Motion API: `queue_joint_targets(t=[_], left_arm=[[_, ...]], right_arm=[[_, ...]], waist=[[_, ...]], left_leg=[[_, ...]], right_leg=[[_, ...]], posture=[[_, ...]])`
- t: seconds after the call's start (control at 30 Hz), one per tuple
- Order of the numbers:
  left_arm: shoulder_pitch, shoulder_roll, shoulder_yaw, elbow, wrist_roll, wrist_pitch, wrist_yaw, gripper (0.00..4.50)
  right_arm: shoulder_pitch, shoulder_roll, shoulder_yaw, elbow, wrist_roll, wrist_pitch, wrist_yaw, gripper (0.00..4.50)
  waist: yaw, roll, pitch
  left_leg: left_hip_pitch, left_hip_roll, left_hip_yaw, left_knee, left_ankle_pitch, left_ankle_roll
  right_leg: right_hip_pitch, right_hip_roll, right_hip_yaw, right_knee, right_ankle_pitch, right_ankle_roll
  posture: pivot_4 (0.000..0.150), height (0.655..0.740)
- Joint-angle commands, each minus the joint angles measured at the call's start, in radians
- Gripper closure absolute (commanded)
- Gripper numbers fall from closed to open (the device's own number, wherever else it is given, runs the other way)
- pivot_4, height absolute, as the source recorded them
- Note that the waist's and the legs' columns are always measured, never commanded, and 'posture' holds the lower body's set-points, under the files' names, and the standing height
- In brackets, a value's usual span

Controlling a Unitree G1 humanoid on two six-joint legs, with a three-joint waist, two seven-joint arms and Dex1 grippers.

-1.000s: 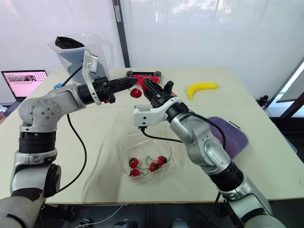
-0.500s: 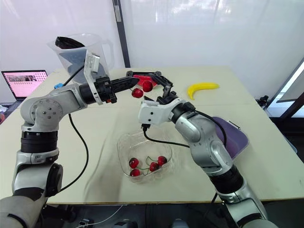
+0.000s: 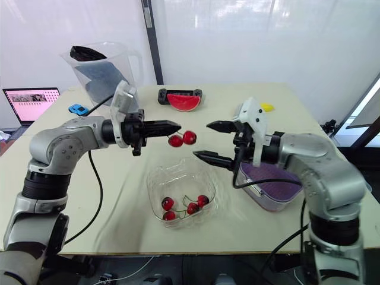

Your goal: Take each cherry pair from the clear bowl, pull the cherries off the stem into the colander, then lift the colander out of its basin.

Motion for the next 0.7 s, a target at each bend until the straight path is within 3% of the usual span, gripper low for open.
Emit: queue_joint_targets(t=[0.03,0.23,0.33,0.47,0.7], left_arm=[[-0.002,0.005,0.000,-0.076,-0.029,0.010,-0.039,4.50],[0.001,-0.005,0.006,-0.085,-0.021,0.014,-0.024,4.50],[-0.001,-0.008,0.006,-0.091,-0.025,0.018,-0.018,4.50],[0.001,-0.005,0.006,-0.095,-0.026,0.018,-0.017,4.50],[-0.008,-0.025,0.000,-0.099,-0.025,0.020,0.001,4.50]], right_arm=[[-0.039,-0.022,0.065,0.005,0.015,-0.024,-0.024,0.07],[-0.043,-0.006,0.115,0.013,0.066,-0.019,-0.077,0.07],[-0.039,-0.008,0.119,0.011,0.085,-0.022,-0.098,0.96],[-0.030,-0.017,0.104,0.013,0.117,-0.016,-0.118,2.76],[-0.021,-0.021,0.098,0.009,0.156,-0.028,-0.157,2.76]], waist=[[-0.002,0.000,0.000],[0.000,0.000,0.000],[0.000,0.000,0.000],[0.000,0.000,0.000],[0.000,0.000,0.000]], left_leg=[[0.000,0.000,0.000,0.000,0.000,0.000],[0.000,0.000,0.000,0.000,0.000,0.000],[-0.001,0.000,-0.001,0.001,0.000,0.000],[-0.001,0.000,-0.001,0.001,0.000,0.000],[-0.001,0.000,-0.001,0.001,0.000,0.000]], right_leg=[[0.000,0.000,0.000,0.000,0.000,0.000],[0.000,0.000,0.000,0.000,0.000,0.000],[0.000,-0.001,0.000,0.000,0.000,0.000],[0.000,0.000,0.000,0.000,0.000,0.000],[0.000,0.000,-0.001,0.000,0.000,0.000]], posture=[[0.150,0.7400],[0.150,0.7400],[0.150,0.7400],[0.150,0.7400],[0.150,0.7400]])
